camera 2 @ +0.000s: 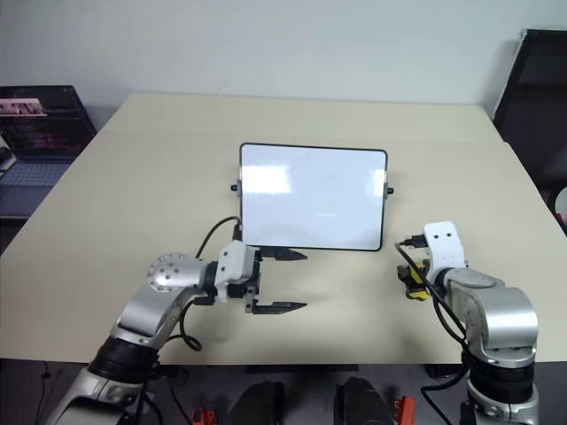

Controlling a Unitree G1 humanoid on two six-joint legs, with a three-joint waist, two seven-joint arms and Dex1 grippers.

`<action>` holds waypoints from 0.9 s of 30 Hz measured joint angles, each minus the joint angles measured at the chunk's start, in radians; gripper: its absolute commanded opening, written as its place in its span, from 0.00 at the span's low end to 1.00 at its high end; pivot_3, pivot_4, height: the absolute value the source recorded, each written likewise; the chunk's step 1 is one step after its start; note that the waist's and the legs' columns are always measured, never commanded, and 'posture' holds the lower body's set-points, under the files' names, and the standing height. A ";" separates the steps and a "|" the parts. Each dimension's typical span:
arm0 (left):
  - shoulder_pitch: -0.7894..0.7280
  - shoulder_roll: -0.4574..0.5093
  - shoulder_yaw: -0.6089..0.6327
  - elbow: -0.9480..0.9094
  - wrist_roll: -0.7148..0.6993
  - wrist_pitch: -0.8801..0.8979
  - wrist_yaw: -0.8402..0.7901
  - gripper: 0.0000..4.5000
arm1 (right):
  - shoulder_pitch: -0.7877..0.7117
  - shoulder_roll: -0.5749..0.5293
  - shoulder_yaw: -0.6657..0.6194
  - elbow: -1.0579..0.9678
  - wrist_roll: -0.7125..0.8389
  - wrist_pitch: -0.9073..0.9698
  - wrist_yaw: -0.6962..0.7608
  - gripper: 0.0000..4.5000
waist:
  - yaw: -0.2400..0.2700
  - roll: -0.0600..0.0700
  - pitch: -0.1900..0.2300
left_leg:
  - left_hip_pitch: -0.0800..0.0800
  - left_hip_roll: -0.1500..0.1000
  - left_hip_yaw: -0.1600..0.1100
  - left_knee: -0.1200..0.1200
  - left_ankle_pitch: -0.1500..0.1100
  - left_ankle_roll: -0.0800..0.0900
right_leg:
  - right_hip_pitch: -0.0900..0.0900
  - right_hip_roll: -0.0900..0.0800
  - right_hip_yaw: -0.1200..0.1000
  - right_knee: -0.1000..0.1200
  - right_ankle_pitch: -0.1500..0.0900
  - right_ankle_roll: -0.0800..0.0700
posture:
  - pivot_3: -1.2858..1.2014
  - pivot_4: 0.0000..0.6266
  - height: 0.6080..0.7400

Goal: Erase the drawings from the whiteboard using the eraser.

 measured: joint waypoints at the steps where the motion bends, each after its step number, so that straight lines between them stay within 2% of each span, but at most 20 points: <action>1: 0.000 -0.001 0.000 -0.006 0.000 0.006 0.001 1.00 | -0.013 0.006 -0.005 0.001 0.000 0.000 -0.005 0.99 | 0.000 0.000 0.000 | 0.000 0.000 0.000 0.000 0.000 0.000 | 0.000 0.000 0.000 0.000 0.000 0.000 | 0.52 0.24 1.00; 6: -0.003 -0.006 0.007 -0.039 -0.003 0.033 0.041 1.00 | -0.111 0.053 -0.050 0.014 -0.006 0.000 -0.058 0.99 | -0.001 0.000 0.000 | 0.000 0.000 0.000 0.000 0.000 0.000 | 0.000 0.000 0.000 0.001 0.000 0.000 | 0.52 0.24 1.00; 11: -0.051 -0.044 0.121 -0.134 -0.003 0.164 0.285 1.00 | -0.255 0.056 -0.104 0.024 -0.047 -0.026 -0.111 0.99 | 0.002 0.000 0.000 | 0.000 0.000 -0.002 0.002 0.000 0.000 | 0.000 0.000 -0.001 0.001 0.000 0.000 | 0.52 0.24 1.00; 14: -0.034 -0.068 0.208 -0.188 0.046 0.240 0.485 1.00 | -0.226 0.023 -0.128 0.058 -0.080 -0.178 -0.132 0.99 | 0.003 0.000 -0.001 | -0.001 -0.001 -0.001 0.001 0.000 0.000 | 0.001 -0.001 0.000 0.000 0.000 0.000 | 0.52 0.24 1.00; 17: 0.047 -0.089 0.279 -0.214 0.140 0.313 0.690 1.00 | -0.138 -0.008 -0.159 0.104 -0.102 -0.425 -0.131 0.99 | 0.003 0.000 -0.001 | 0.000 -0.001 -0.001 0.001 0.000 0.000 | 0.001 -0.002 0.001 0.000 0.000 0.001 | 0.52 0.24 1.00; 22: 0.202 -0.185 0.315 -0.228 0.252 0.359 0.929 1.00 | 0.045 0.072 -0.208 0.176 -0.109 -0.751 -0.140 0.99 | 0.003 -0.001 -0.001 | 0.000 0.000 -0.001 0.001 0.000 0.000 | 0.001 -0.005 0.001 0.001 0.000 0.001 | 0.52 0.24 1.00; 27: 0.230 -0.240 0.309 -0.224 0.373 0.329 1.109 1.00 | 0.194 0.106 -0.195 0.291 -0.121 -0.996 -0.150 0.99 | 0.004 0.000 -0.002 | 0.002 -0.001 -0.001 0.004 0.000 0.000 | 0.003 -0.004 0.001 0.002 0.001 0.001 | 0.52 0.24 1.00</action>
